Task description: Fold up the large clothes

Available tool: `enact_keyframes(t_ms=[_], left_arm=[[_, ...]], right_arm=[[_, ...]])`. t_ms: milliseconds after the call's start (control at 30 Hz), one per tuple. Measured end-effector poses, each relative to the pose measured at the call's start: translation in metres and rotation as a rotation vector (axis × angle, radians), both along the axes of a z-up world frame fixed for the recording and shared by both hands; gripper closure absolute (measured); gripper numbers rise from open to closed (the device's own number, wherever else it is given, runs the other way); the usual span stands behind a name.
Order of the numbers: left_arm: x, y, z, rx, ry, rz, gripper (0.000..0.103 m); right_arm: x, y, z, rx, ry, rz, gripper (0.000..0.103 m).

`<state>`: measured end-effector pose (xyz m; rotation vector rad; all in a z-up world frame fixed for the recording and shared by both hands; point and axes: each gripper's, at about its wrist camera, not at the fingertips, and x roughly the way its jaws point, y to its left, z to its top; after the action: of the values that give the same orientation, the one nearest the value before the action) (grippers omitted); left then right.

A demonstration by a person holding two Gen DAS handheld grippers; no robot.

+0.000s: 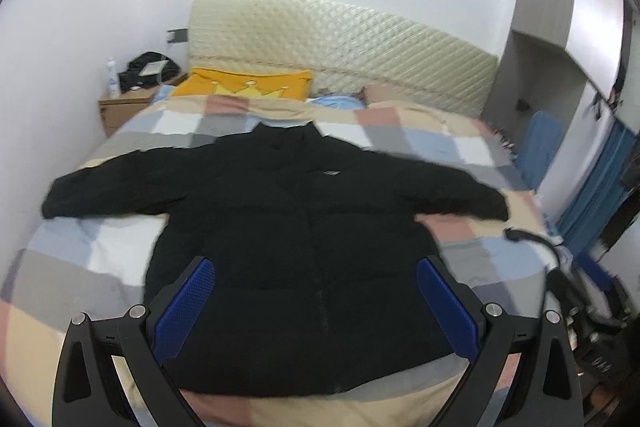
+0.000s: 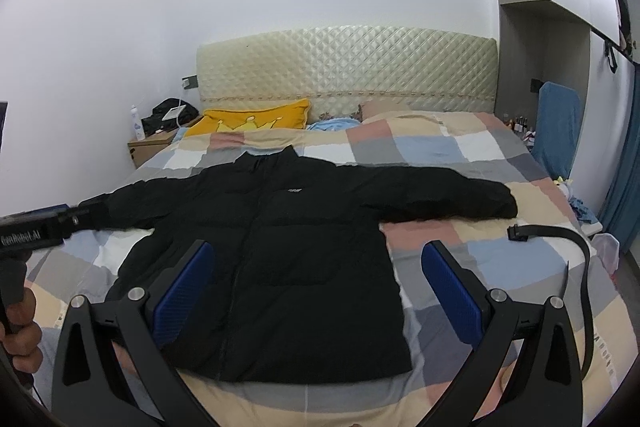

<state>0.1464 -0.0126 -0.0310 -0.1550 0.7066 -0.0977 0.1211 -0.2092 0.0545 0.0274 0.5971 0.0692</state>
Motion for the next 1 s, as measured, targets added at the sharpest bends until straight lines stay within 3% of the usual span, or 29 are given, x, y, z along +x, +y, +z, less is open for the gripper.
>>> enact_keyframes(t_ms=[133, 333, 467, 600, 733, 1000], left_arm=[[0.031, -0.007, 0.009, -0.044, -0.011, -0.035, 0.001], [0.073, -0.008, 0.021, -0.046, -0.116, -0.005, 0.001], [0.096, -0.007, 0.016, -0.024, -0.131, 0.000, 0.001], [0.111, -0.005, -0.008, 0.008, -0.122, -0.005, 0.001], [0.118, -0.003, -0.034, 0.042, -0.126, 0.007, 0.001], [0.131, 0.006, -0.082, 0.072, -0.082, 0.022, 0.001]], right_arm=[[0.008, -0.015, 0.005, 0.020, -0.034, -0.035, 0.000], [0.029, -0.032, 0.002, 0.016, -0.049, -0.049, 0.000], [0.055, -0.051, -0.014, 0.031, -0.023, -0.067, 0.000], [0.078, -0.068, -0.035, 0.050, -0.010, -0.104, 0.000], [0.097, -0.086, -0.060, 0.064, -0.066, -0.185, 0.000], [0.139, -0.116, -0.097, 0.050, -0.005, -0.219, 0.000]])
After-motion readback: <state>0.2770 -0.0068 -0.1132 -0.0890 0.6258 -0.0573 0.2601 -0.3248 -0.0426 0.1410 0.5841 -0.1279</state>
